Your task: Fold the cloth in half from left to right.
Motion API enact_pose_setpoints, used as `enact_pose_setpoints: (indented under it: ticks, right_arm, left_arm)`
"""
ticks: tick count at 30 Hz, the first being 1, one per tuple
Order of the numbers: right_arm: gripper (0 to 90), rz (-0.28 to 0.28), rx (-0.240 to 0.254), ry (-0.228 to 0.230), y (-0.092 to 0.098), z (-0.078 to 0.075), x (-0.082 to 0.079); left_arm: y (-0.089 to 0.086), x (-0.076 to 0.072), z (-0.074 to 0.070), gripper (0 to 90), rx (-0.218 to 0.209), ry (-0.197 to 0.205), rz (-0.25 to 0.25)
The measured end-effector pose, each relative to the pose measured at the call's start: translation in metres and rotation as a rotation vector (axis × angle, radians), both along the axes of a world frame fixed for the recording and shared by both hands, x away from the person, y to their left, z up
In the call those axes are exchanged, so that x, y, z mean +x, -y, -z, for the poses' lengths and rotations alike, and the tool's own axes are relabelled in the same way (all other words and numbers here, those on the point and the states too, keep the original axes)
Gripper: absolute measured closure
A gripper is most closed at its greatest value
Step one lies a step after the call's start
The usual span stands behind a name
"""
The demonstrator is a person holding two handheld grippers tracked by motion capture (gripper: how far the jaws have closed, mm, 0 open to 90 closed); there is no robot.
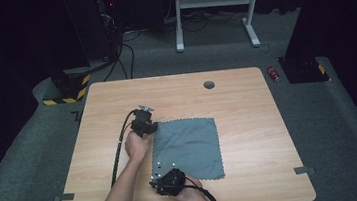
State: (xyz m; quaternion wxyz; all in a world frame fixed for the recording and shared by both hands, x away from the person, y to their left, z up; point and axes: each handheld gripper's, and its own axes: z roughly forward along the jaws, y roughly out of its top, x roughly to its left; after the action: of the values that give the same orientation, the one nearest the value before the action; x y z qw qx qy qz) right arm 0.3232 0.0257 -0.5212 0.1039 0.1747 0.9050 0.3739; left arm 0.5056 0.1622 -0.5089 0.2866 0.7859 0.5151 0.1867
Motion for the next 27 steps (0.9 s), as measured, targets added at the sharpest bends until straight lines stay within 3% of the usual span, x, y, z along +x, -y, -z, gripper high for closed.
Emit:
enact_pose_setpoints:
  ticks: [6, 10, 16, 19, 24, 27]
  right_arm:
    - [81.5, -0.025, -0.018, 0.008, -0.004, -0.001, -0.002]
    - [88.2, -0.011, -0.030, 0.020, -0.005, -0.001, -0.002]
    - [89.8, 0.001, -0.001, -0.007, -0.002, -0.001, 0.000]
    - [90.0, 0.007, 0.019, -0.001, 0.002, -0.004, -0.001]
    - [90.0, 0.012, 0.049, 0.010, 0.006, -0.015, -0.003]
    - [90.0, 0.001, 0.063, 0.022, 0.006, -0.023, -0.003]
  left_arm:
    - [0.002, 0.001, 0.001, 85.4, -0.022, 0.002, 0.025]
    - [0.002, 0.001, 0.001, 89.4, -0.031, 0.000, 0.027]
    - [-0.005, 0.004, 0.000, 90.0, -0.091, -0.033, 0.018]
    - [-0.010, 0.004, -0.004, 90.0, -0.113, -0.029, 0.018]
    - [-0.019, 0.002, -0.016, 90.0, -0.185, -0.005, 0.015]
    - [-0.024, 0.000, -0.021, 90.0, -0.196, 0.001, 0.012]
